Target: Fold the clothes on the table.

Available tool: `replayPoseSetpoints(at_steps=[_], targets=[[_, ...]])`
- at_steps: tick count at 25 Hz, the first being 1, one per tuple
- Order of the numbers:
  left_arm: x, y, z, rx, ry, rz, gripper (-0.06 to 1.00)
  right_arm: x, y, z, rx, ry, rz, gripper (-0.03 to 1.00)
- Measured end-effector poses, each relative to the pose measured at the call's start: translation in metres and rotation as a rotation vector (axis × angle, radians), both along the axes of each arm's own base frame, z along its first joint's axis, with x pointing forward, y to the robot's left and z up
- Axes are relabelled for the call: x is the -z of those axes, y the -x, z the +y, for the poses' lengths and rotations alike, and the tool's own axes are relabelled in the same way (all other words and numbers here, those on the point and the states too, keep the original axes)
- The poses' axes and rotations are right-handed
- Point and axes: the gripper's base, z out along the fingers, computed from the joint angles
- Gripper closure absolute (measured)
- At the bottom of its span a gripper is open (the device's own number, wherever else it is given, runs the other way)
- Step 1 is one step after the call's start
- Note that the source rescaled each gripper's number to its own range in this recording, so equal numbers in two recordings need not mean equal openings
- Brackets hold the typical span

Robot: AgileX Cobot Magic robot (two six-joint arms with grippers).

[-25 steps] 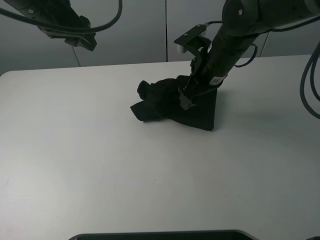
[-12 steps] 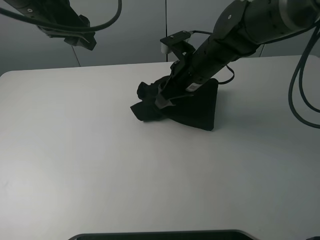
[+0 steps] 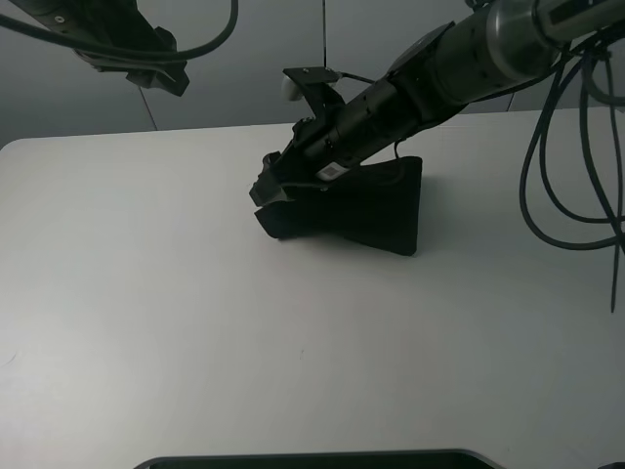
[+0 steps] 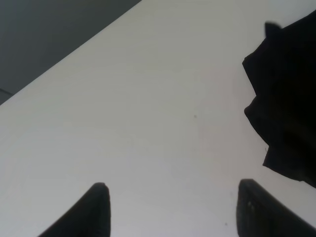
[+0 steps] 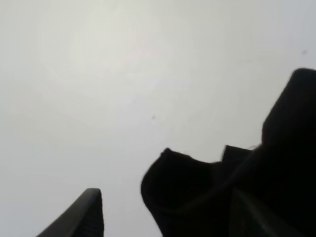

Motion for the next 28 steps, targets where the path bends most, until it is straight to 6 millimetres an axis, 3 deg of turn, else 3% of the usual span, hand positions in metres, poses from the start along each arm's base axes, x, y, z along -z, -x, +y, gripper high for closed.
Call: replayPoseSetpoints(at_steps=[7, 14, 18, 21, 24, 28], targets=[[0.0, 0.0, 0.0, 0.0, 0.0, 0.0, 0.24, 0.03, 0.015, 0.02, -0.061, 0.028, 0.041, 0.38], [0.0, 0.0, 0.0, 0.0, 0.0, 0.0, 0.24, 0.027, 0.011, 0.02, -0.063, 0.038, -0.016, 0.38], [-0.003, 0.001, 0.001, 0.0, 0.005, -0.008, 0.24, 0.004, 0.012, 0.02, -0.083, 0.01, -0.064, 0.38], [-0.015, 0.007, 0.004, 0.0, 0.023, -0.036, 0.24, -0.027, 0.014, 0.016, -0.083, 0.016, -0.137, 0.37], [-0.036, 0.018, 0.012, -0.001, 0.052, -0.082, 0.24, -0.063, 0.016, 0.004, -0.039, 0.077, -0.212, 0.27], [-0.065, 0.04, 0.028, -0.011, 0.069, -0.136, 0.24, -0.093, 0.019, -0.023, 0.022, 0.24, -0.259, 0.14]])
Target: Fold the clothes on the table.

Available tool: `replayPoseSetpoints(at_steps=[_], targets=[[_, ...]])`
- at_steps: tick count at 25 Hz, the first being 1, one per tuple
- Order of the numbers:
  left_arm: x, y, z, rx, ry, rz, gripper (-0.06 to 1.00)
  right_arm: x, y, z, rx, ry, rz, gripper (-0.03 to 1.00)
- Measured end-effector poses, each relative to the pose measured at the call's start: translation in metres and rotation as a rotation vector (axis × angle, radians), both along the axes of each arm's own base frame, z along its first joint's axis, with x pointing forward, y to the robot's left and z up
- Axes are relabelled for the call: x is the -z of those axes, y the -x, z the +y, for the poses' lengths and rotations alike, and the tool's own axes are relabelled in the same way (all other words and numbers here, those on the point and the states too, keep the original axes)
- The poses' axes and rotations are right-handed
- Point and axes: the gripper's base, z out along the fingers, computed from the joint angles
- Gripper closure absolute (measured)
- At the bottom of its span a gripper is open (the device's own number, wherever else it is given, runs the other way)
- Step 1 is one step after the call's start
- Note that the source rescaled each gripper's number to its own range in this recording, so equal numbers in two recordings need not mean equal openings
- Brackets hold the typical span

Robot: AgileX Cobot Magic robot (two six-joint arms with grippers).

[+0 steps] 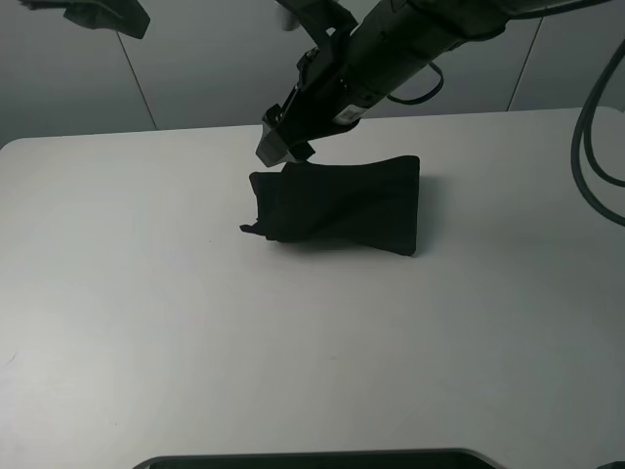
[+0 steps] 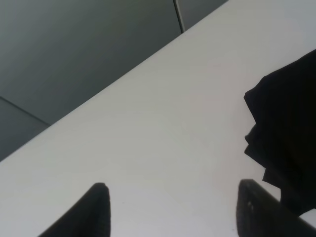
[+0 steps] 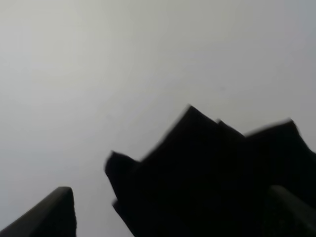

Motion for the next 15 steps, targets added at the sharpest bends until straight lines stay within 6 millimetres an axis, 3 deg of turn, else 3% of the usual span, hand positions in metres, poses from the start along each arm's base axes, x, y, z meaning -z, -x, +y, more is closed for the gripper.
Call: replayPoseSetpoints(at_steps=[4, 8, 11, 15], targets=[[-0.036, 0.032, 0.028, -0.05, 0.0, -0.094, 0.22, -0.024, 0.003, -0.041, 0.094, 0.254, -0.044, 0.13], [-0.071, 0.075, 0.068, -0.16, 0.009, -0.187, 0.13, -0.065, 0.017, -0.081, 0.218, 0.456, -0.151, 0.12], [-0.084, 0.112, 0.101, -0.278, 0.004, -0.194, 0.03, -0.105, 0.037, -0.108, 0.343, 0.505, -0.248, 0.12], [-0.098, 0.155, 0.141, -0.408, 0.013, -0.256, -0.03, -0.162, 0.081, -0.148, 0.483, 0.451, -0.384, 0.12]])
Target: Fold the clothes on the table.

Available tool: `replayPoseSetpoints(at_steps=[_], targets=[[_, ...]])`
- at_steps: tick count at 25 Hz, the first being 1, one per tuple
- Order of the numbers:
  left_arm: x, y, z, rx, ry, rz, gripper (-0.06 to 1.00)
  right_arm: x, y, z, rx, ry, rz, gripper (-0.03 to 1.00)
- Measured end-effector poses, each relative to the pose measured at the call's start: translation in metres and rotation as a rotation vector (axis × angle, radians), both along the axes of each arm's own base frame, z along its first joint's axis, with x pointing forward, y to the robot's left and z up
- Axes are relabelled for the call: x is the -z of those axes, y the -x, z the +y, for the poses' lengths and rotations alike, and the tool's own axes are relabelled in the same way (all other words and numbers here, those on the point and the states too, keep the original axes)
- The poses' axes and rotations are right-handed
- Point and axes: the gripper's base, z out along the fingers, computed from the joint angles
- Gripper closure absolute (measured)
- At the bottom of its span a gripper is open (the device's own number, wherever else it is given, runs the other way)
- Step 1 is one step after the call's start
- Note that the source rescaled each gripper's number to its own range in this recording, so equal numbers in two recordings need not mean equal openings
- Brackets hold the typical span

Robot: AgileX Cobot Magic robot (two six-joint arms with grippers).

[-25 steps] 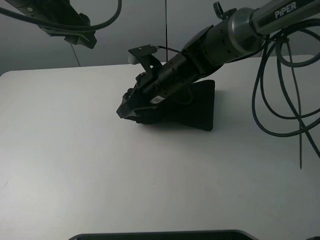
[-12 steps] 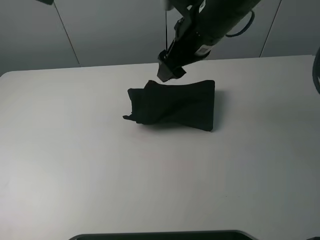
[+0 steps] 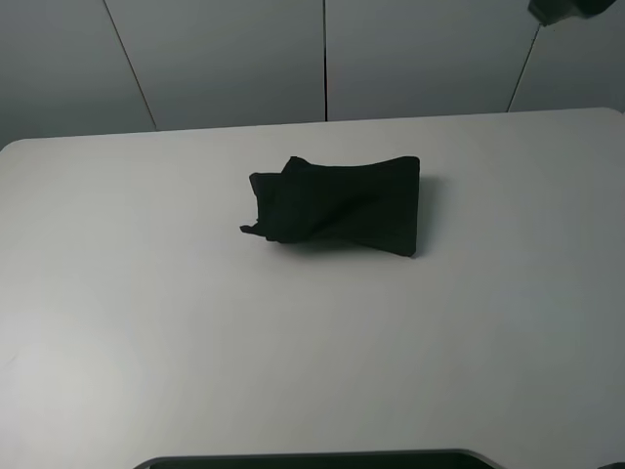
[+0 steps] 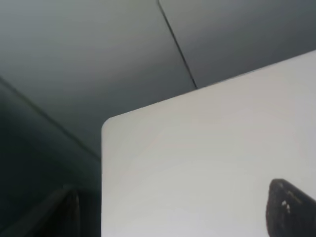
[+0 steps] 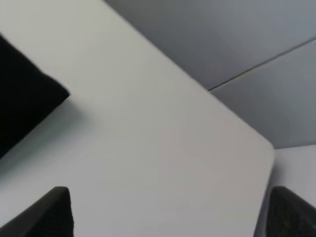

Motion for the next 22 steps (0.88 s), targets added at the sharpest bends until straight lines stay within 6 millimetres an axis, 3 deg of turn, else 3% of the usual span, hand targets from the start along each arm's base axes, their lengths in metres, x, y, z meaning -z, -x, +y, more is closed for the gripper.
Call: replayPoseSetpoints(at_steps=[5, 9, 15, 19, 22], targets=[[-0.011, 0.057, 0.037, -0.017, 0.114, -0.155, -0.03, -0.054, 0.082, -0.057, 0.056, -0.148, -0.205, 0.1], [-0.01, 0.1, 0.061, 0.007, 0.241, -0.249, -0.03, -0.074, 0.158, -0.107, 0.062, -0.265, -0.381, -0.01], [-0.001, 0.144, 0.083, 0.052, 0.379, -0.341, -0.04, -0.068, 0.245, -0.152, -0.1, -0.364, -0.556, -0.03], [0.001, 0.155, 0.089, 0.061, 0.396, -0.371, -0.04, -0.059, 0.281, -0.164, -0.121, -0.307, -0.651, -0.03], [0.002, 0.157, 0.09, 0.065, 0.389, -0.378, -0.04, -0.056, 0.302, -0.167, 0.005, -0.153, -0.722, -0.03]])
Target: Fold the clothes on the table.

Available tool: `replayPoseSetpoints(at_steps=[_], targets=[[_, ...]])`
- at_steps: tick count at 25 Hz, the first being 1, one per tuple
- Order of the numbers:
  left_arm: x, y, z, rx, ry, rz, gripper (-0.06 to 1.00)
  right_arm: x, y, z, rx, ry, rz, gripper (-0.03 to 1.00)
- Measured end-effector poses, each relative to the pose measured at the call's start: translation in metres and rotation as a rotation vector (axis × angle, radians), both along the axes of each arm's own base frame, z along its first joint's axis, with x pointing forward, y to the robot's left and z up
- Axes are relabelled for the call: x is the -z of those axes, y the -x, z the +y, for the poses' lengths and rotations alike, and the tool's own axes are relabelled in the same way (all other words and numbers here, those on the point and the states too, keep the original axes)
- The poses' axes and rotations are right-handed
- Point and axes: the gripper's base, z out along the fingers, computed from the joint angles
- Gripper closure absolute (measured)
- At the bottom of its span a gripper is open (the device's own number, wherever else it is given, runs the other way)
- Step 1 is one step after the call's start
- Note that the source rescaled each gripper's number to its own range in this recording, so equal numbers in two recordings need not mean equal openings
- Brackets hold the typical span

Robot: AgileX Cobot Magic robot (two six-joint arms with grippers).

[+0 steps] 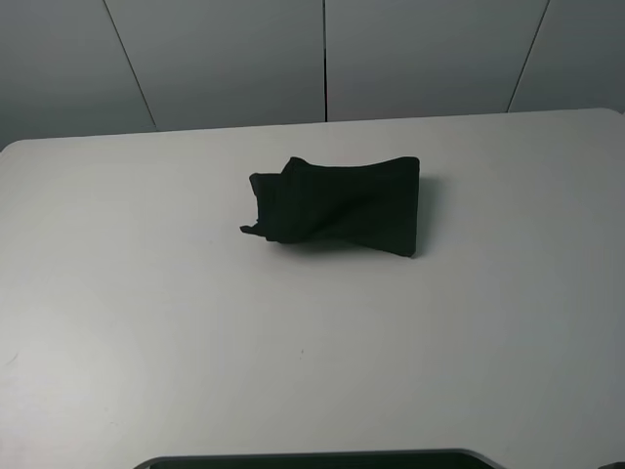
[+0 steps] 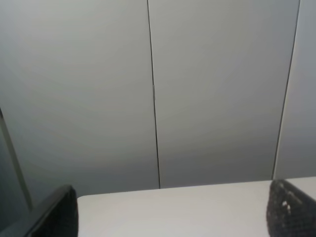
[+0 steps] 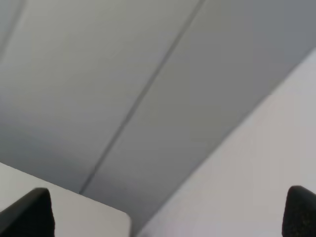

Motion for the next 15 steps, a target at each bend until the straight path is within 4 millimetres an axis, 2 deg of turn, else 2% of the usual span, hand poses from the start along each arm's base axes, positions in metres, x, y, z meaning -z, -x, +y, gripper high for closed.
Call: replayPoseSetpoints(at_steps=[4, 9, 15], targets=[[0.0, 0.002, -0.001, -0.02, -0.003, -0.001, -0.04, 0.007, 0.032, 0.001, 0.177, -0.013, -0.076, -0.03], [0.001, 0.011, -0.014, -0.073, -0.059, 0.0, -0.04, 0.016, 0.065, 0.021, 0.31, -0.043, -0.147, -0.03], [0.003, 0.027, -0.039, -0.218, -0.117, 0.001, -0.04, 0.019, 0.067, 0.058, 0.256, -0.112, -0.147, -0.03]])
